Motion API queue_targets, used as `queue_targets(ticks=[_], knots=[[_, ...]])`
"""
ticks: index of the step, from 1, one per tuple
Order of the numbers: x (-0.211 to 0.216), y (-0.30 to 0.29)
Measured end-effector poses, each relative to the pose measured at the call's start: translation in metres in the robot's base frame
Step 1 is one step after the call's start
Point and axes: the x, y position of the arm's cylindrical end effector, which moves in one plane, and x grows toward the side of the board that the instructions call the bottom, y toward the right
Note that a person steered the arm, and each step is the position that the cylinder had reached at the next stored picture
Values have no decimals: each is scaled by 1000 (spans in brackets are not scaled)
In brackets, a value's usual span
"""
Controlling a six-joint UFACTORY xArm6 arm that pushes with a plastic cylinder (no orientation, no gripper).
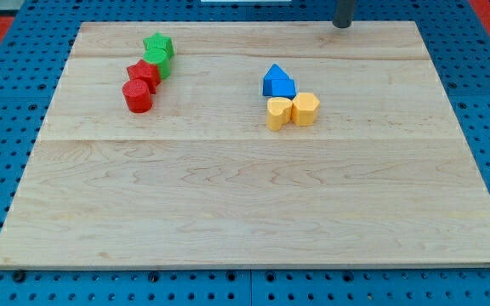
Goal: Push the line of blocks down a bit
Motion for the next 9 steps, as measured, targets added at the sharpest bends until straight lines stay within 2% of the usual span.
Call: queue_targets(ticks=[3,9], knots=[[0,-23],[1,-173]])
